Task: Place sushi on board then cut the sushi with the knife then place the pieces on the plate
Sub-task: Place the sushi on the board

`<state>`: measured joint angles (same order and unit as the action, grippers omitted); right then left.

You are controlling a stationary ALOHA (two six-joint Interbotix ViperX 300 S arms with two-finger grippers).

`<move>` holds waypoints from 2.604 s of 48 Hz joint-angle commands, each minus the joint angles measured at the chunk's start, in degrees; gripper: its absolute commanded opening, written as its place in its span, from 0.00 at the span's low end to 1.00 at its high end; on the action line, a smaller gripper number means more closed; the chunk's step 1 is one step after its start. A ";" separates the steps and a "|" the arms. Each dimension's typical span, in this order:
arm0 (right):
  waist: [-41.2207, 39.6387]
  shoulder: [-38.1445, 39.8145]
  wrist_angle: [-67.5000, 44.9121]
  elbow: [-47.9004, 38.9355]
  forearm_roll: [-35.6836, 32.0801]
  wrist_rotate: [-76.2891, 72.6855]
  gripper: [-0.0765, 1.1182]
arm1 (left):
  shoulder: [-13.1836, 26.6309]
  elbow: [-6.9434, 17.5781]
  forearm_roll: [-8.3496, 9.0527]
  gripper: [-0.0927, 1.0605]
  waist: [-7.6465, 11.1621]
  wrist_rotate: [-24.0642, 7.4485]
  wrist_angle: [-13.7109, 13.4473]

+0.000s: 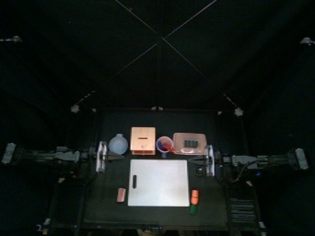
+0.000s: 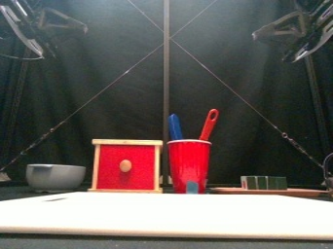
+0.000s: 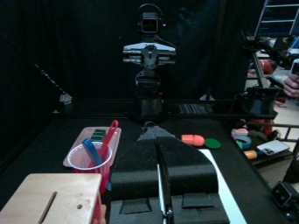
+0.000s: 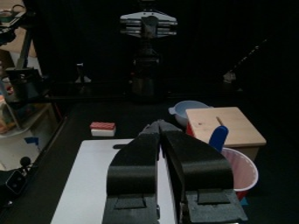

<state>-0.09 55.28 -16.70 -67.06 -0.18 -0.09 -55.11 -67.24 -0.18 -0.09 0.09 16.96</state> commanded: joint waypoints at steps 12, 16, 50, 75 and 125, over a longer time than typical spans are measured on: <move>-9.49 -4.31 13.62 4.57 7.56 -1.76 0.10 | 8.79 1.41 -0.18 0.07 -0.26 -0.09 2.02; -13.80 -5.54 21.01 6.50 7.56 -1.67 0.10 | 11.07 1.85 -0.18 0.07 -0.26 0.00 2.37; -31.03 -20.04 47.37 14.59 -7.82 -0.09 0.76 | 19.60 3.60 -0.18 0.07 0.18 -0.09 6.15; -36.04 -31.46 48.78 17.93 0.79 20.74 0.82 | 19.60 3.60 -0.18 0.07 0.35 -0.09 6.15; -42.98 -48.96 42.80 18.37 20.65 44.03 0.68 | 19.69 2.99 -0.26 0.07 0.44 0.00 6.15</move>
<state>-42.98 5.45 26.28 -49.04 19.78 44.03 -35.51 -65.30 -0.35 0.26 0.00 22.50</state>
